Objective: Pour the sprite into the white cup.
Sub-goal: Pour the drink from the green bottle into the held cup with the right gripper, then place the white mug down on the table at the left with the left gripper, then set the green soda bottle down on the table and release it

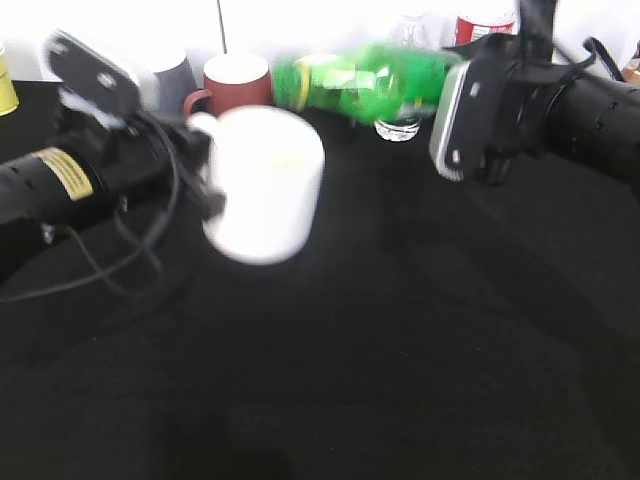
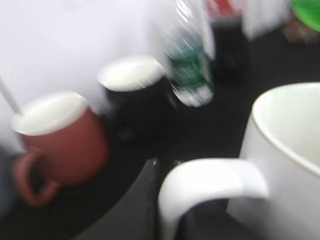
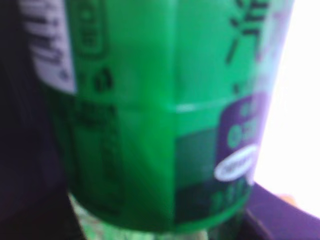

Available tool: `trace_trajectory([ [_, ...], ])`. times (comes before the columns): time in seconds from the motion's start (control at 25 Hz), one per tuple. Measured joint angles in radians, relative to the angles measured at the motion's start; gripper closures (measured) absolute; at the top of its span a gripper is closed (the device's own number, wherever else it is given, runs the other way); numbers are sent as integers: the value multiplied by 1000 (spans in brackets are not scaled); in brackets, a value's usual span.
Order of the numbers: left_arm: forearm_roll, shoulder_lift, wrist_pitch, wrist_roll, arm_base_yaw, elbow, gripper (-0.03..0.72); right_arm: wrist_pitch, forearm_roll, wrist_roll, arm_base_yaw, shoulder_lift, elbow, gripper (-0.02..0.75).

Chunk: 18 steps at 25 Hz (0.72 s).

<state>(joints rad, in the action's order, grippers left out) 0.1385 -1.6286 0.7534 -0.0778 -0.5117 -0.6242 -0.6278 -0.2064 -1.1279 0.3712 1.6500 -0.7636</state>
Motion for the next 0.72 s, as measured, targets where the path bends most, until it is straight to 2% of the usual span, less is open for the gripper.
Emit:
trace_trajectory([
  [0.16, -97, -1, 103, 0, 1, 0, 645, -141, 3, 697, 0, 0, 0, 362],
  [0.24, -175, -1, 135, 0, 10, 0, 645, -155, 4, 964, 0, 0, 0, 362],
  [0.32, -223, -1, 166, 0, 71, 0, 645, -157, 6, 1049, 0, 0, 0, 362],
  [0.56, -245, -1, 216, 0, 426, 0, 645, -159, 8, 1078, 0, 0, 0, 362],
  [0.72, -245, -22, 241, 0, 627, -18, 645, -160, 54, 1081, 0, 0, 0, 362],
])
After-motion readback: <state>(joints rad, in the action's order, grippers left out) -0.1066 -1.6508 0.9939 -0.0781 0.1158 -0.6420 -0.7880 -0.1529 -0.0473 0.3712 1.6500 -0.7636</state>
